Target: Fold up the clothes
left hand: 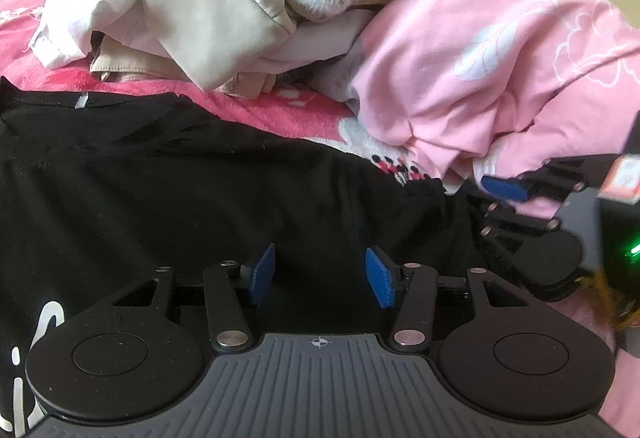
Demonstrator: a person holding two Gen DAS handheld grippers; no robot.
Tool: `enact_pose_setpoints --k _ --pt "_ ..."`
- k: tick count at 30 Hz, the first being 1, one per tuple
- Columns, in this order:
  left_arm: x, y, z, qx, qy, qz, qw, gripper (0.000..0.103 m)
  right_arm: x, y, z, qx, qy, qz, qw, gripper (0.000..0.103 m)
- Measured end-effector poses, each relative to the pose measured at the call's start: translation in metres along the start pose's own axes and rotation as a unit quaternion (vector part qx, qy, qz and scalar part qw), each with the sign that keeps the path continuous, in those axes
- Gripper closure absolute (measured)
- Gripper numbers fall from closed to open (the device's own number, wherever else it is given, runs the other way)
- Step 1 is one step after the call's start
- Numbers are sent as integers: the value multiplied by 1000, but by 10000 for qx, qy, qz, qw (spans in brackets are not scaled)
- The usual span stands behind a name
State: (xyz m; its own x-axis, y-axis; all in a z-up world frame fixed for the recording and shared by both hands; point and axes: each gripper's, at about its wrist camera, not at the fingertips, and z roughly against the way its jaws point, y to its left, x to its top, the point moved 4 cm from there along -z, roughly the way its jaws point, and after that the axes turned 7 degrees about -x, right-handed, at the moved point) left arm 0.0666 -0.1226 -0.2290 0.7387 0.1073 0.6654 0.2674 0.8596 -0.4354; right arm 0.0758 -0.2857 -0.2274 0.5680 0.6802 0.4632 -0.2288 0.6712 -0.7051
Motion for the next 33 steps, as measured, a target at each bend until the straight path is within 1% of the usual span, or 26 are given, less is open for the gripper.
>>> enact_pose_setpoints --k 2,5,7,8,9,10,12,13,14,15,16,17,18,19,21,23,25,27,28,29,30,32,33 --pt "1 -2 2 43 -42 -64 10000 53 6 -15 13 115 -193 -340 9992 89" --pt "4 -9 7 100 -164 -311 9993 53 16 -35 34 216 -633 -725 9951 89" --pt "4 -22 10 18 -221 -523 9984 53 23 -49 39 227 -841 -876 9923 91" --pt "4 -29 12 -26 -249 -629 9977 53 23 -58 38 191 -870 -973 9913 95" --pt "4 -37 12 -138 -243 -741 9969 53 23 -66 36 250 -846 -1123 9897 96" --pt "0 -50 9 -333 -171 -912 9951 53 22 -72 35 399 -793 -1275 9879 97" --pt "-6 -76 4 -730 -19 -1258 9894 53 22 -77 36 607 -776 -1403 9852 97" --pt "-12 -89 -1 -858 61 -1494 9850 53 23 -80 37 707 -771 -1459 9838 97" --pt "-18 -102 -6 -982 142 -1733 9799 56 22 -81 38 770 -777 -1498 9826 97" --pt "-24 -113 -12 -1087 225 -1911 9753 66 21 -83 39 827 -786 -1533 9816 97" --pt "-30 -124 -18 -1191 308 -2085 9703 68 21 -85 40 907 -786 -1578 9802 97" --pt "-36 -130 -23 -1246 400 -2118 9685 73 21 -86 41 990 -785 -1624 9786 97" --pt "-40 -132 -29 -1259 477 -2094 9685 78 21 -88 42 1117 -786 -1700 9759 97" --pt "-44 -135 -34 -1270 554 -2066 9686 80 21 -91 44 1236 -775 -1795 9729 97" --pt "-52 -139 -43 -1298 691 -2013 9684 81 22 -95 43 1438 -753 -1950 9673 96" --pt "-58 -143 -49 -1275 771 -2049 9674 81 23 -93 44 1644 -764 -1945 9640 93" --pt "-63 -146 -52 -1131 757 -2159 9669 81 25 -87 45 1873 -773 -1830 9620 93" --pt "-64 -145 -53 -1066 687 -2100 9694 82 26 -77 42 2134 -633 -1721 9596 93" --pt "-65 -144 -53 -990 622 -2060 9716 86 26 -72 40 2264 -557 -1666 9581 93" --pt "-65 -144 -52 -910 555 -2020 9736 96 27 -67 38 2395 -482 -1610 9562 93" --pt "-66 -143 -51 -876 491 -1984 9750 100 27 -60 36 2470 -405 -1550 9557 93" --pt "-67 -141 -50 -861 403 -1886 9774 102 30 -45 30 2609 -214 -1411 9548 93" --pt "-67 -141 -50 -878 381 -1823 9786 102 31 -38 28 2613 -155 -1320 9561 93"
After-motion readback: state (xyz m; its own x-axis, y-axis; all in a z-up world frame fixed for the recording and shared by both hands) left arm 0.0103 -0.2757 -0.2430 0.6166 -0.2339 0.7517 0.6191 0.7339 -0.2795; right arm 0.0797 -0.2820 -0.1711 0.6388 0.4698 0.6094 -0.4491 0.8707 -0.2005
